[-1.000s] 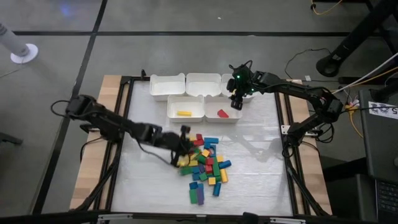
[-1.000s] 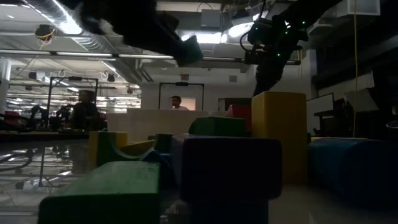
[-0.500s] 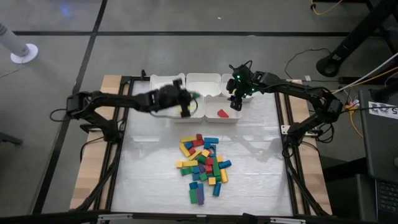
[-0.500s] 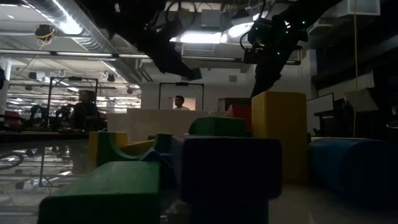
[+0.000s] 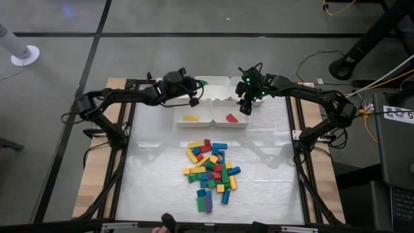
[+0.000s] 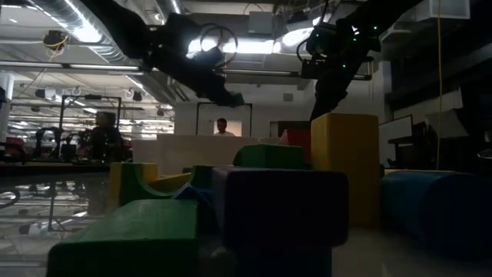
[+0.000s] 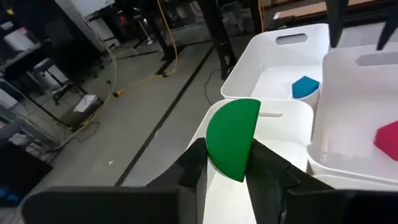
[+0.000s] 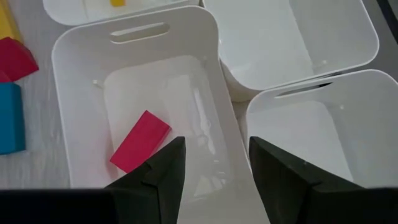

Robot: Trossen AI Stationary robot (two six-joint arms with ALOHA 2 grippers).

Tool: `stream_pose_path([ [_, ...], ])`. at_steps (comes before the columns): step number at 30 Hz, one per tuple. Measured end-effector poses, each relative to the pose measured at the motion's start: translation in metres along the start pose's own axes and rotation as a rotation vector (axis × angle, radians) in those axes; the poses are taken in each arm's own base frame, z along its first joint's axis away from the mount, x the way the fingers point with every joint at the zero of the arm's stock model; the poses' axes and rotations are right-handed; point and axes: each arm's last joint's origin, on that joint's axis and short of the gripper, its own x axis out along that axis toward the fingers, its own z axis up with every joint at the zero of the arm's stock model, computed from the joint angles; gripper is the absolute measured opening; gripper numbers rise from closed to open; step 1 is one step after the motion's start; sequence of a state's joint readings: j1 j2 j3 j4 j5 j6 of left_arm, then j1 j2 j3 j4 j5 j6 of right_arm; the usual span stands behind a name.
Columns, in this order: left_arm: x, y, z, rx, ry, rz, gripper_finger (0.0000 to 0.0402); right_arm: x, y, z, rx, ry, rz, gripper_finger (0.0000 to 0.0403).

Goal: Sort blocks
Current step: Put the green block into the top center bin, then put the violet block into the top left bin

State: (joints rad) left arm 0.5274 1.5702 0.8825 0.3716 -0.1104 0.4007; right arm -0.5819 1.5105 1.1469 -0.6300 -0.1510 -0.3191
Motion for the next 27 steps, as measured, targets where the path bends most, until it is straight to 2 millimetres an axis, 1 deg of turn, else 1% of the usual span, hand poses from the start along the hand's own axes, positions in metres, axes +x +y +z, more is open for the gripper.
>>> stream_pose_path([
  [4, 0.011, -0.003, -0.008, -0.042, 0.013, 0.031, 0.0125, 0.000, 0.000, 0.000, 0.000, 0.000, 0.000, 0.0179],
  [8, 0.013, -0.005, -0.012, -0.058, 0.033, 0.035, 0.0177, 0.000, 0.000, 0.000, 0.000, 0.000, 0.000, 0.0179],
  [10, 0.011, -0.006, -0.009, -0.060, 0.024, 0.033, 0.0193, 0.000, 0.000, 0.000, 0.000, 0.000, 0.000, 0.0179],
  [13, 0.005, -0.008, -0.001, -0.065, -0.005, 0.025, 0.0206, 0.000, 0.000, 0.000, 0.000, 0.000, 0.000, 0.0179],
  [16, -0.006, -0.017, 0.014, -0.157, -0.050, -0.010, 0.0209, 0.000, 0.000, 0.000, 0.000, 0.000, 0.000, 0.0179],
  [18, -0.016, -0.028, 0.025, -0.222, -0.087, -0.108, 0.0209, 0.000, 0.000, 0.000, 0.000, 0.000, 0.000, 0.0179],
  [21, -0.034, -0.052, 0.040, -0.219, -0.150, -0.364, 0.0207, 0.000, 0.000, 0.000, 0.000, 0.000, 0.000, 0.0179],
  [24, -0.053, -0.085, 0.054, -0.162, -0.208, -0.608, 0.0201, 0.000, 0.000, 0.000, 0.000, 0.000, 0.000, 0.0179],
  [27, -0.072, -0.122, 0.063, -0.061, -0.260, -0.764, 0.0197, 0.000, 0.000, 0.000, 0.000, -0.001, 0.000, 0.0179],
])
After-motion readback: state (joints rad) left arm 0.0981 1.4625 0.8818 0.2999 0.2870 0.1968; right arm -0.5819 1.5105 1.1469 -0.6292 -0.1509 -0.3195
